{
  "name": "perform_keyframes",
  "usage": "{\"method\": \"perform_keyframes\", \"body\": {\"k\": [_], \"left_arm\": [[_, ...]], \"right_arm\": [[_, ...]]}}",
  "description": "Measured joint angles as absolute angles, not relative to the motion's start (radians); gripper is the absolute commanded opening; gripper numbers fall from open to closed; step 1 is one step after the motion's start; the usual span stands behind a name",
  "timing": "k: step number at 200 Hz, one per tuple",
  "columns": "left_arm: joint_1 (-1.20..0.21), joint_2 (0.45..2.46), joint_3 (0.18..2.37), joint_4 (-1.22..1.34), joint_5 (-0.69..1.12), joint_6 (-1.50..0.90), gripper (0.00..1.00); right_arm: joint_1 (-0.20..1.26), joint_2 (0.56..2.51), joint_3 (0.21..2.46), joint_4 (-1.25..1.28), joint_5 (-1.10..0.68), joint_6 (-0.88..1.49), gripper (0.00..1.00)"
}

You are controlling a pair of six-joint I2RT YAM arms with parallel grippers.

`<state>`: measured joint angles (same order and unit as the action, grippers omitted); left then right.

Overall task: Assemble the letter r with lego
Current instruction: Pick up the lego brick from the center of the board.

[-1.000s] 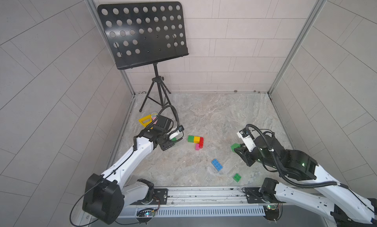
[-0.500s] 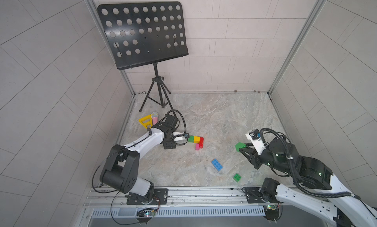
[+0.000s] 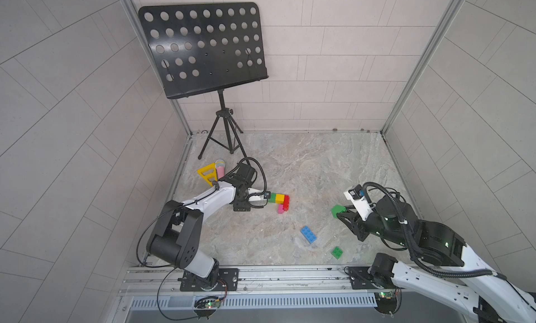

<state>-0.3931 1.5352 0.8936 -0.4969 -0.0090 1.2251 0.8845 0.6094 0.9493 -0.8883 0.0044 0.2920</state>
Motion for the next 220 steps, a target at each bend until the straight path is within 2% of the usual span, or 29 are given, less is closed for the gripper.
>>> {"method": "perform_keyframes", "body": {"k": [125,220], "left_arm": [[-0.481,1.625,0.895,-0.491,-0.155,1.273,0.77],[-0.526,1.691,0.955,-0.484,-0.208,1.272,0.66]], "right_arm": [[0.884,0.595,0.947,-0.886,0.0,0.292,0.0],[0.884,0.59,0.947,-0.886,-0.012,0.292,0.0]]}}
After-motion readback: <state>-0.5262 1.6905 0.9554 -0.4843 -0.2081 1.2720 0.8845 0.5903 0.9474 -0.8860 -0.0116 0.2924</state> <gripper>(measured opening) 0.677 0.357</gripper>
